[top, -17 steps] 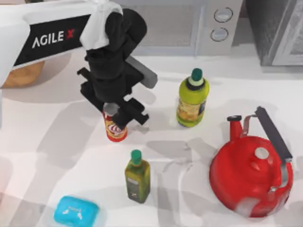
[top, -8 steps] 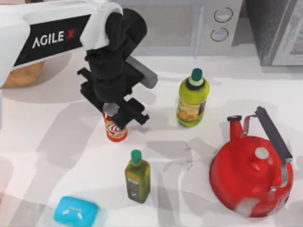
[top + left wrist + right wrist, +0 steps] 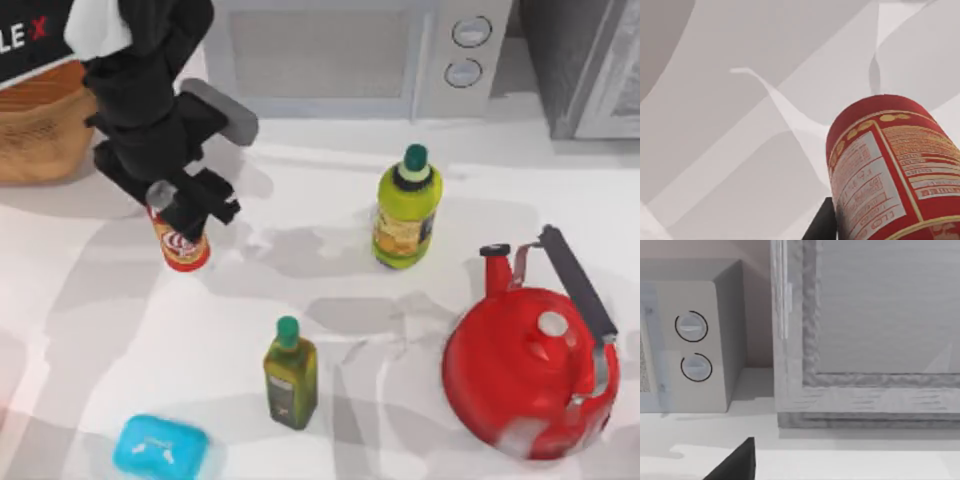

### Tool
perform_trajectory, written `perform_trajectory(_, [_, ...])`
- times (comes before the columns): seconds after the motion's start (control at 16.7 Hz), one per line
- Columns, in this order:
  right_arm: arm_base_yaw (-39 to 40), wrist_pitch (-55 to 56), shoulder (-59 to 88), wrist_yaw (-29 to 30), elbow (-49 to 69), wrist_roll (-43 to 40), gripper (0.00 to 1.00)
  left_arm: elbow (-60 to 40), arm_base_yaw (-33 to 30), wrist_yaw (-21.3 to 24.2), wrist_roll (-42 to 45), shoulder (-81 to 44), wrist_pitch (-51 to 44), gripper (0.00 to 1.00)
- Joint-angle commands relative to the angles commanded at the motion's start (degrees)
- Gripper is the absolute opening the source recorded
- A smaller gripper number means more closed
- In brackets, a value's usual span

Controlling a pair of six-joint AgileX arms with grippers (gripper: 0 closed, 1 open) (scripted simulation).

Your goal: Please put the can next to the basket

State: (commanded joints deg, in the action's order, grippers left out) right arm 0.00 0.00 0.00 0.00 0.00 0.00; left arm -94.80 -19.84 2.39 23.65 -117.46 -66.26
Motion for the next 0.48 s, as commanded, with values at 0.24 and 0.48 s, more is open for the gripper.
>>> perform_trajectory(0.24, [0.0,0.0,0.0,0.0,0.0,0.0,1.0,1.73,16.26,1.19,4.75,4.98,-2.58,0.0])
perform_trajectory(0.48, [0.0,0.0,0.0,0.0,0.0,0.0,1.0,3.56,32.97,-0.15,4.11,6.18,-0.5,0.0])
